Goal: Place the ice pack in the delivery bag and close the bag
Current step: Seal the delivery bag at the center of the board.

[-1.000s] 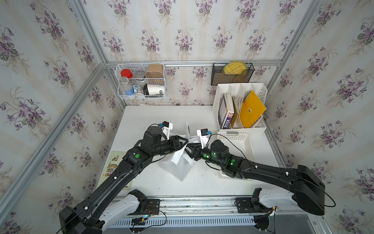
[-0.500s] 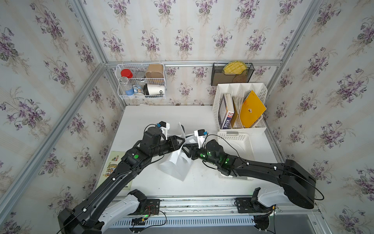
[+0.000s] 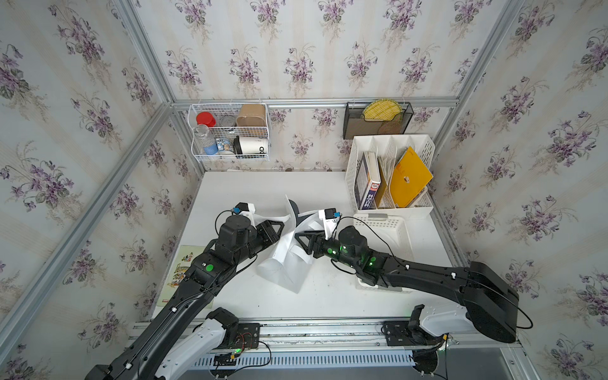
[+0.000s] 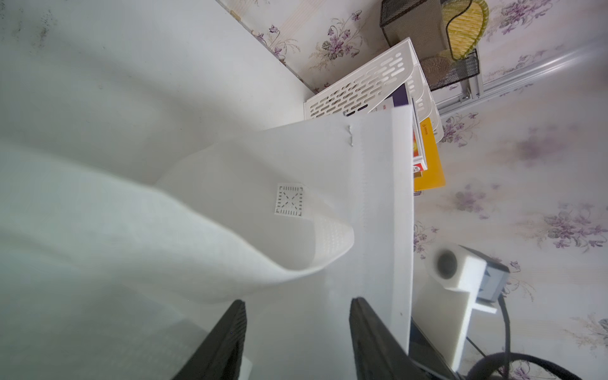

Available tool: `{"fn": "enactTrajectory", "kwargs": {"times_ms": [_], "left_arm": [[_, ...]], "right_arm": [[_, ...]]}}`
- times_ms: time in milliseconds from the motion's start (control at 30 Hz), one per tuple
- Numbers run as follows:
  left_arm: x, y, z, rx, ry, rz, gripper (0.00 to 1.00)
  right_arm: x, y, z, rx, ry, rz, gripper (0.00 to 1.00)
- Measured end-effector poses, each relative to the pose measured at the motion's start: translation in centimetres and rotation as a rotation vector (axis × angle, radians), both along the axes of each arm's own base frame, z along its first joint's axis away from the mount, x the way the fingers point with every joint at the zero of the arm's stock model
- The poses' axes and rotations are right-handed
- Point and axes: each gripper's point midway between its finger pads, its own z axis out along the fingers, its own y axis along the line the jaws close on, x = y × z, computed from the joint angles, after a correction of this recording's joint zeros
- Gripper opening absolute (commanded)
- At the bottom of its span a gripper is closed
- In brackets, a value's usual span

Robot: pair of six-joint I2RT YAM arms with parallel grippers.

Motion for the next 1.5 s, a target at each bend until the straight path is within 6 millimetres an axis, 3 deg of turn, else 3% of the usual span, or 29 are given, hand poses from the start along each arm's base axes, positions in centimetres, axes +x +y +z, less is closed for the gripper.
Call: {"fn": "enactTrajectory", "kwargs": {"times_ms": [200,500,933,1200,1500], "left_arm": [[1.9,0.1,-0.6,-0.093,0.046,0.050,0.54],[4.4,-0.6,1.5,-0.210,0.026,0.088,0.54],[8.3,-1.1,0.8,-0.172,0.064,0.159,0.54],[9.3,-2.2,-0.5,-0.168,0.077,0.123,0.54],[10.6,-5.0,-1.2,-0.168,0.073,0.011,0.55]], "right_arm": [[0.5,-0.9,0.8,0.004,-0.005,-0.041,0.64],[2.2,-2.3,0.4,-0.018,0.028,-0.137,0.60],[4.1,-2.5,-0.9,-0.041,0.058,-0.181,0.57],[4.7,-0.8,-1.3,-0.034,0.054,-0.134,0.56],[5.4,0.9,-1.3,-0.023,0.043,-0.101,0.56]]}}
